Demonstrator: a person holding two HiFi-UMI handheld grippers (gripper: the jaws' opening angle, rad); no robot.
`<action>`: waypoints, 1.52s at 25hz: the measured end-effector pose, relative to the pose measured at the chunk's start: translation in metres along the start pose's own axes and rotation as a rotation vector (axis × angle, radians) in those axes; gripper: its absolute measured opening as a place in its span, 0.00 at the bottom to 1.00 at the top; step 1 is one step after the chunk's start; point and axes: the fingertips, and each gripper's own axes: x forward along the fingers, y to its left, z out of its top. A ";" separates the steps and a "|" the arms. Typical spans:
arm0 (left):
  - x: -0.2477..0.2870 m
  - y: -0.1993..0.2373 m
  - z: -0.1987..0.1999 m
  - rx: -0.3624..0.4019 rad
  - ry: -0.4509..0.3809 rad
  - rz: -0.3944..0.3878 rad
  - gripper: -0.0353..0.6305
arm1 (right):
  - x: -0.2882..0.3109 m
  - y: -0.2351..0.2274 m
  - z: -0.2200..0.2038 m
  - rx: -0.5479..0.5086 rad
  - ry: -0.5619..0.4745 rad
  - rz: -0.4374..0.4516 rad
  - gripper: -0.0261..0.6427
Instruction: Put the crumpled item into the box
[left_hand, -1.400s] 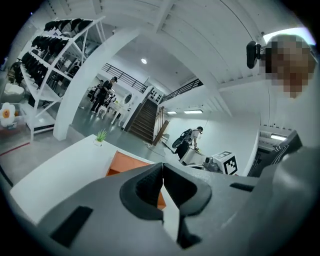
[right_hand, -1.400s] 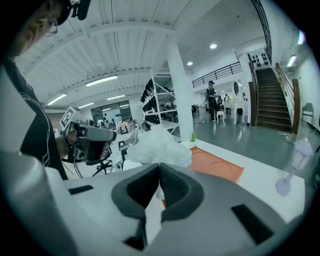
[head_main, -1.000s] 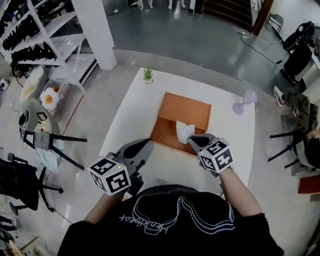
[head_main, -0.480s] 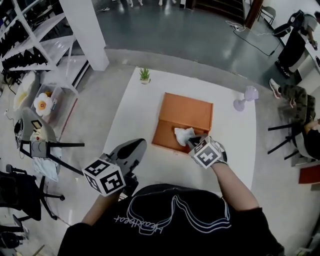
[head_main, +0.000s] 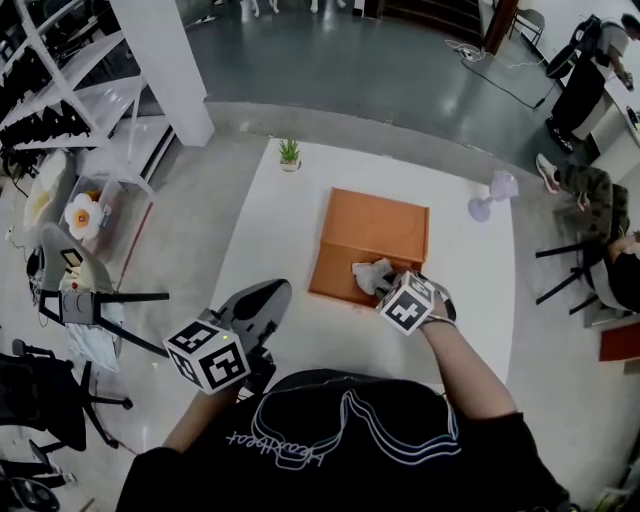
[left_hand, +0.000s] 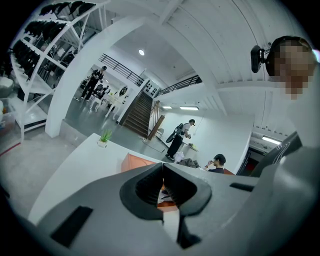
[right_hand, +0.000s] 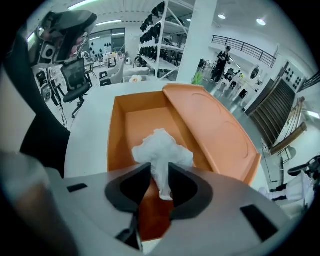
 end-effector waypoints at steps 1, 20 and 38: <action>0.000 0.000 0.000 0.002 0.000 -0.004 0.06 | -0.002 0.000 0.001 0.002 -0.005 -0.003 0.23; 0.019 -0.085 -0.010 -0.004 -0.012 -0.067 0.06 | -0.179 0.015 0.025 0.580 -0.798 0.254 0.04; 0.011 -0.205 -0.041 0.113 -0.068 -0.187 0.06 | -0.318 0.059 -0.016 0.423 -1.167 0.242 0.04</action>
